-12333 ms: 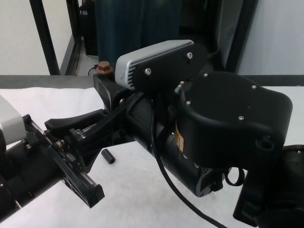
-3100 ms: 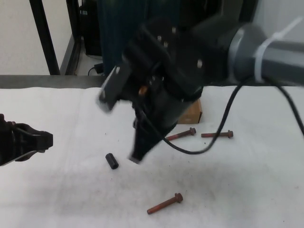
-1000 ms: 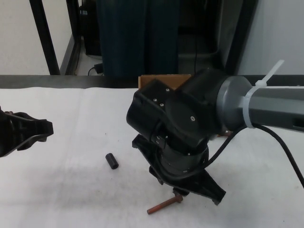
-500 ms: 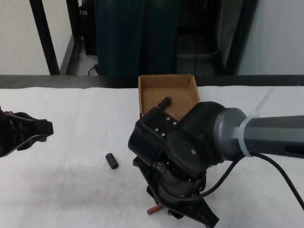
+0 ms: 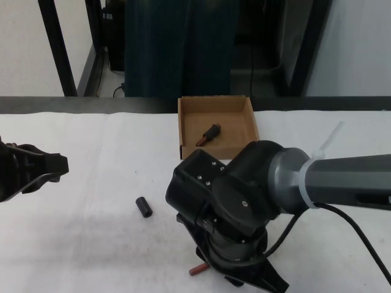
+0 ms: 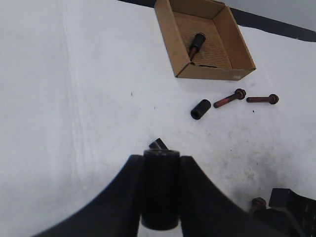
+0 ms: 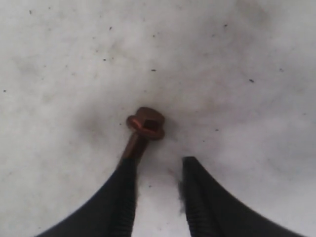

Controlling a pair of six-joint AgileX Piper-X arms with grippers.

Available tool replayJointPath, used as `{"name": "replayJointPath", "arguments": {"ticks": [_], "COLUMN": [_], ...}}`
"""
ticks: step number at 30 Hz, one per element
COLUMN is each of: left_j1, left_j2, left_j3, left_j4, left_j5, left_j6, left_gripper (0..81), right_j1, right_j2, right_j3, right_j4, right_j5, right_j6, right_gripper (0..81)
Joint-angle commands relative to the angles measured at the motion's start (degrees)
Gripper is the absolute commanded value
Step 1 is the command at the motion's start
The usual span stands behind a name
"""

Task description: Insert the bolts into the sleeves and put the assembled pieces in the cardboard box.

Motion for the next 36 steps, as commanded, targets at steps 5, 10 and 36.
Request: {"name": "replayJointPath", "arguments": {"ticks": [5,10,36], "left_j1": [0.1,0.1,0.1], "left_j2": [-0.7,-0.7,-0.7], "left_j3": [-0.1,-0.1,-0.1], "left_j4": [-0.8,-0.8,-0.8], "left_j5": [0.0,0.0,0.0], "left_j6": [-0.2,-0.2,-0.2], "left_gripper": [0.8,0.8,0.8], "right_j1": [-0.6,-1.4,-5.6], "right_j2": [1.3,0.6,2.8], "right_j3": [2.4,0.1,-9.6], "right_j4": [1.7,2.0,-4.9], "right_j5": [-2.8,-5.3,-4.2], "right_j6": [2.7,4.1,-0.4], "right_gripper": [30.2,30.2,30.2]}}
